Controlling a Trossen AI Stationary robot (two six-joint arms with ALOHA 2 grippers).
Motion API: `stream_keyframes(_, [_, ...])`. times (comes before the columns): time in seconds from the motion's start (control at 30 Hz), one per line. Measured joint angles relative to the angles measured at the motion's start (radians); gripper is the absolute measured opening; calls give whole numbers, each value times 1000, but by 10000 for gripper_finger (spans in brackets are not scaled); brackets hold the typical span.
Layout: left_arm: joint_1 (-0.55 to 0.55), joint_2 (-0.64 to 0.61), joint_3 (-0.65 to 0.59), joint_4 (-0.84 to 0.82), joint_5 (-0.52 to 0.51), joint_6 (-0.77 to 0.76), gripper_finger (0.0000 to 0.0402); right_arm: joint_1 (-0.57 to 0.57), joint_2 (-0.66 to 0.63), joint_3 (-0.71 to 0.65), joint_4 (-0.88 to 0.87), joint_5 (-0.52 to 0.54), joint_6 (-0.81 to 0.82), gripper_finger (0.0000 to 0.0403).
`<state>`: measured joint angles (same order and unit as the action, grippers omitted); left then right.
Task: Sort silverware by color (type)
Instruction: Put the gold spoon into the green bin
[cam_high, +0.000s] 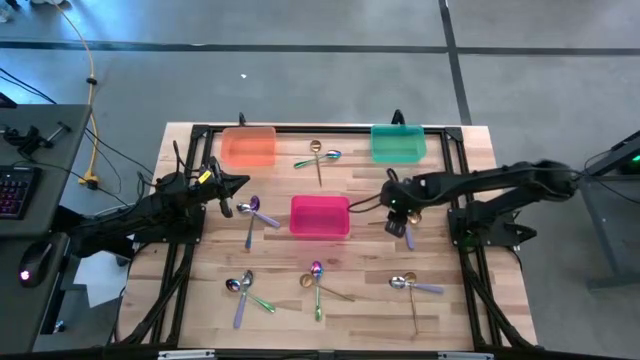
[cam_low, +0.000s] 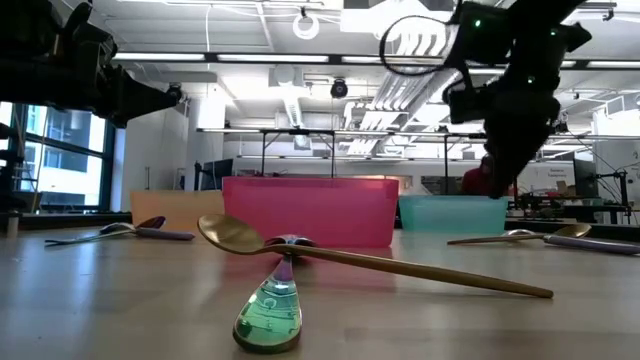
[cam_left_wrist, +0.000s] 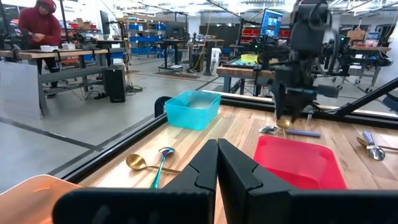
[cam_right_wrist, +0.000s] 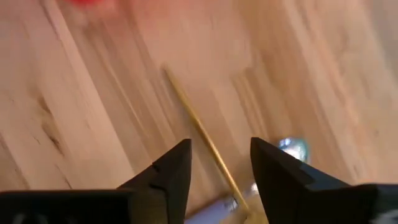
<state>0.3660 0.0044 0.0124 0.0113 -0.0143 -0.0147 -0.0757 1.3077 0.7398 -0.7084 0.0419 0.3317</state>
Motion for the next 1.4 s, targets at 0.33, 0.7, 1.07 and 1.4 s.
stream_keyframes(0.33, [0, 0, 0, 0, 0, 0, 1, 6, 146, 13, -27, -27, -124, 153])
stream_keyframes(0.7, [0, 0, 0, 0, 0, 0, 1, 4, 254, 18, -9, -25, -195, 143])
stream_keyframes(1.07, [0, 0, 0, 0, 0, 0, 1, 4, 279, 16, 11, -25, -222, 36])
stream_keyframes(1.4, [0, 0, 0, 0, 0, 0, 1, -9, 277, 18, 15, -43, -170, 4])
